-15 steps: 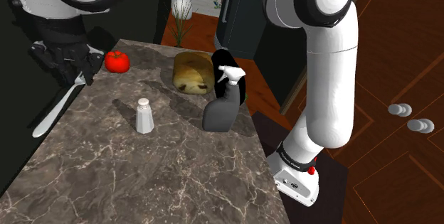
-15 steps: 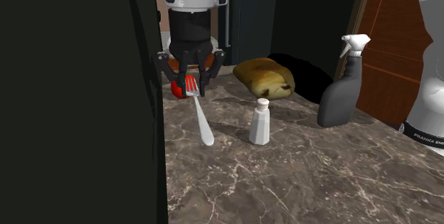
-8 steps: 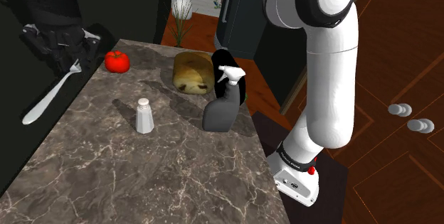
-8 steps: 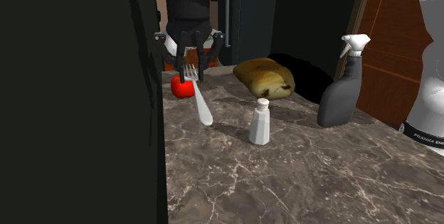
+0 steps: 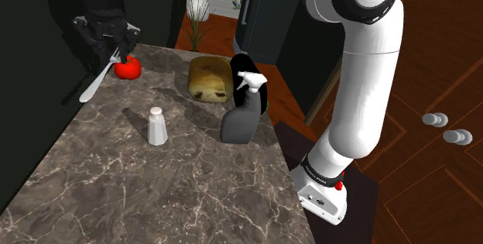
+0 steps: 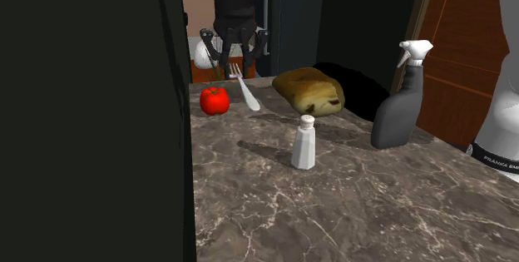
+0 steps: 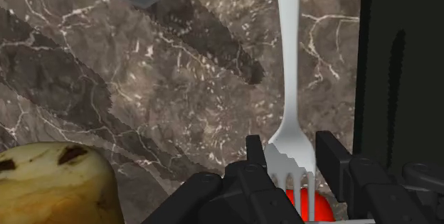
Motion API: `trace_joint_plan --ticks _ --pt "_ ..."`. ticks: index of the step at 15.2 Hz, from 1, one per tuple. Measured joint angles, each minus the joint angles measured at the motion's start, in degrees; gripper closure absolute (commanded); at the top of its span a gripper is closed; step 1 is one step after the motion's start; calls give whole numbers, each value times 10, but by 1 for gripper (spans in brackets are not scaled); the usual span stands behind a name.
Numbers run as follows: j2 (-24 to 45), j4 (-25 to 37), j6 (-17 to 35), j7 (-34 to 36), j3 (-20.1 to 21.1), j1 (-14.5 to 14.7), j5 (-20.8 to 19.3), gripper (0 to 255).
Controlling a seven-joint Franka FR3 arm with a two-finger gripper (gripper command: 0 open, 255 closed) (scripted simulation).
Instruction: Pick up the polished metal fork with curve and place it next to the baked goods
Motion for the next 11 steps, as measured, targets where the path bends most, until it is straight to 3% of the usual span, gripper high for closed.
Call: trace_joint_plan --ticks 11 --pt "-20 -15 15 -140 -28 -113 25 255"
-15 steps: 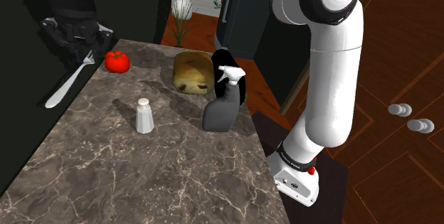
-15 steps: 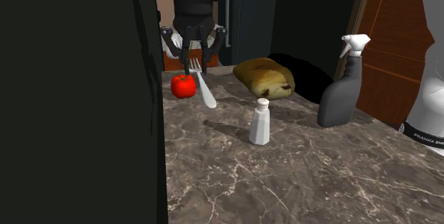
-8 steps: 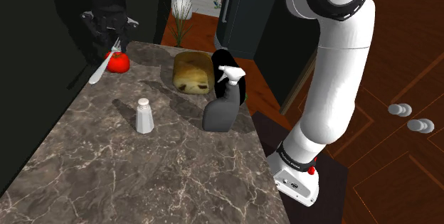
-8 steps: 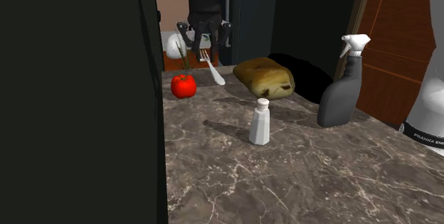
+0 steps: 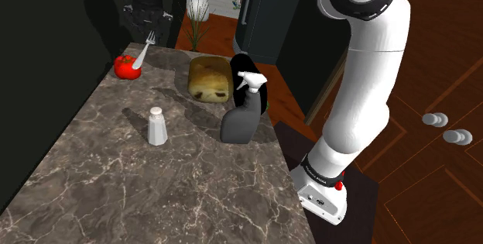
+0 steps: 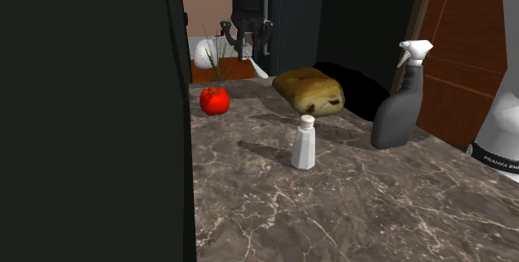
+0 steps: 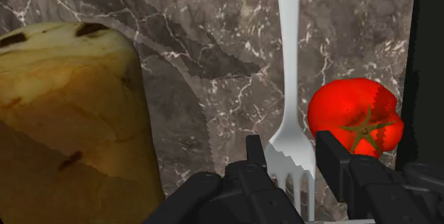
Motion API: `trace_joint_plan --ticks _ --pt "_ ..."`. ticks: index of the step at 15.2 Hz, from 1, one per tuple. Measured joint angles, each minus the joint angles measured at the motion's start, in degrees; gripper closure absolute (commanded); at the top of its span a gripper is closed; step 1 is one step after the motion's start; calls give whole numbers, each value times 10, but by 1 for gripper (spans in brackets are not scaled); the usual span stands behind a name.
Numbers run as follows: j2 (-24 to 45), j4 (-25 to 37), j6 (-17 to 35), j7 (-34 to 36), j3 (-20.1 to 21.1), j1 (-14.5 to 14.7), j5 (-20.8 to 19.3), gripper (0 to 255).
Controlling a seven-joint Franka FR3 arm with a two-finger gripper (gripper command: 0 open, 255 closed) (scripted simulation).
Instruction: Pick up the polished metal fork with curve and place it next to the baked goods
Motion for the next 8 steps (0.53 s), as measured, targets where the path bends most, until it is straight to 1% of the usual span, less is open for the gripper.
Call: trace_joint_plan --ticks 2,5,8 --pt "7 9 -1 -21 -6 -12 -1 255" --pt "7 12 1 -57 -15 -40 3 255" --pt "29 47 -11 -92 -28 -55 -3 255"
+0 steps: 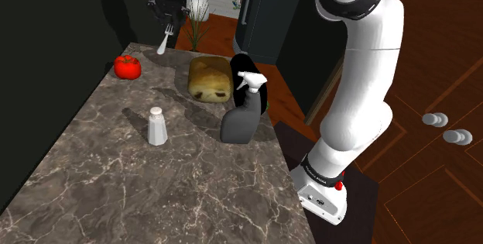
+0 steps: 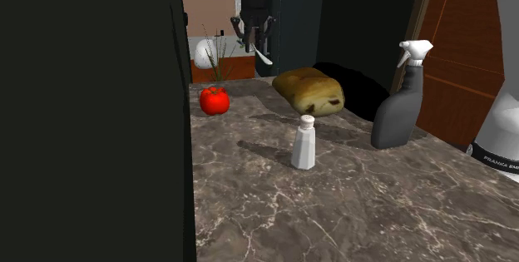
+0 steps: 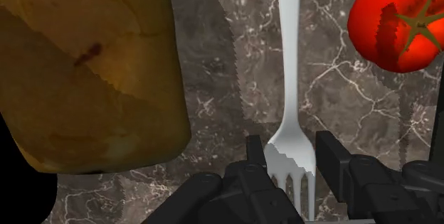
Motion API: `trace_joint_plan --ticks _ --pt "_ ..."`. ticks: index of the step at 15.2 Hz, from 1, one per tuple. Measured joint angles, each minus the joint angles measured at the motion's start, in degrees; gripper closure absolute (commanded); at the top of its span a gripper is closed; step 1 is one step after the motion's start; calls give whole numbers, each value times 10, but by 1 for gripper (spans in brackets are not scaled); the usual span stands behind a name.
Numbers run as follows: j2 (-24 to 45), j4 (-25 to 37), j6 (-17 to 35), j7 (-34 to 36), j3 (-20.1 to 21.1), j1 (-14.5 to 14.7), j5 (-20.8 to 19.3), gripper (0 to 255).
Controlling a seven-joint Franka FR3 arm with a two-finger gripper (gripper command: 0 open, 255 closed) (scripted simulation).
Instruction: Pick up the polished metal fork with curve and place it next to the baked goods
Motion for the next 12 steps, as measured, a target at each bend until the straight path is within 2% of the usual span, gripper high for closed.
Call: trace_joint_plan --ticks 9,12 --pt "72 117 -39 -94 -32 -34 -18 255" --pt "125 203 -69 -128 -47 -30 -32 255"
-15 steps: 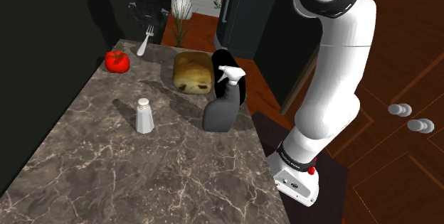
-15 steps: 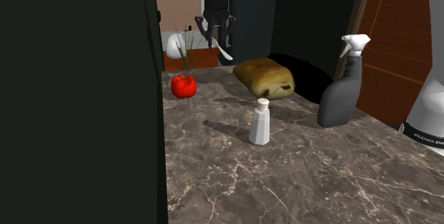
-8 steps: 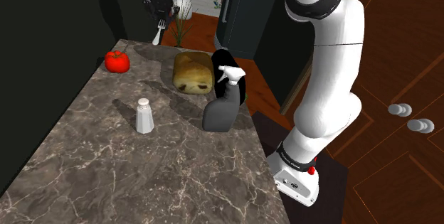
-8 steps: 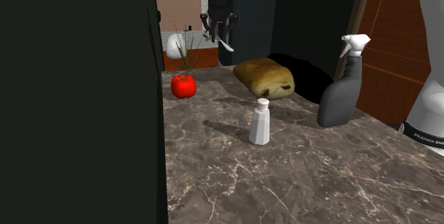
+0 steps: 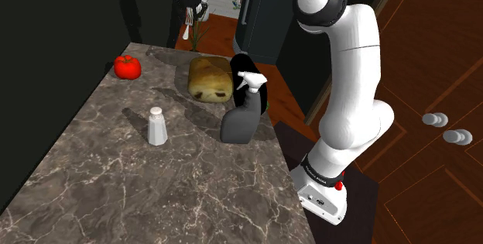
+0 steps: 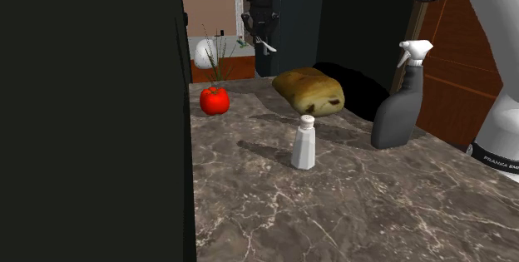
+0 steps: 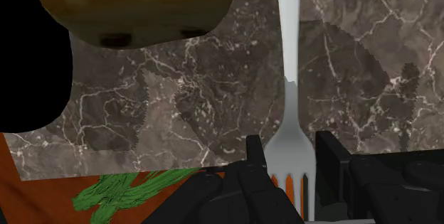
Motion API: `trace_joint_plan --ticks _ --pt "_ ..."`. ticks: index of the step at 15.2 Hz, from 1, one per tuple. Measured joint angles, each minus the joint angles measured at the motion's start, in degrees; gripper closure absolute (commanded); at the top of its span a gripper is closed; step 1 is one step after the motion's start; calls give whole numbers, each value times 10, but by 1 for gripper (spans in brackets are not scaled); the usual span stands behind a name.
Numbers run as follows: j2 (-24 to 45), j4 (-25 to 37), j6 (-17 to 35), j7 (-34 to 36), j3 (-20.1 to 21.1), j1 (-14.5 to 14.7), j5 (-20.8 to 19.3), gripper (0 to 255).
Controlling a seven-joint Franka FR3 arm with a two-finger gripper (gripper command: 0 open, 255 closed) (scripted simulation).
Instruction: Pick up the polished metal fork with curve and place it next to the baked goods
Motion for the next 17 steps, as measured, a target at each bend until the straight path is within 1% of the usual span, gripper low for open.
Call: trace_joint_plan --ticks 1,3,13,17 --pt "20 38 -15 -12 -5 4 -5 255" --pt "28 39 -9 -21 -8 -2 -6 255" --pt "18 -59 74 -11 -7 -27 -6 255" --pt "22 -82 100 -7 -9 -30 -9 255"
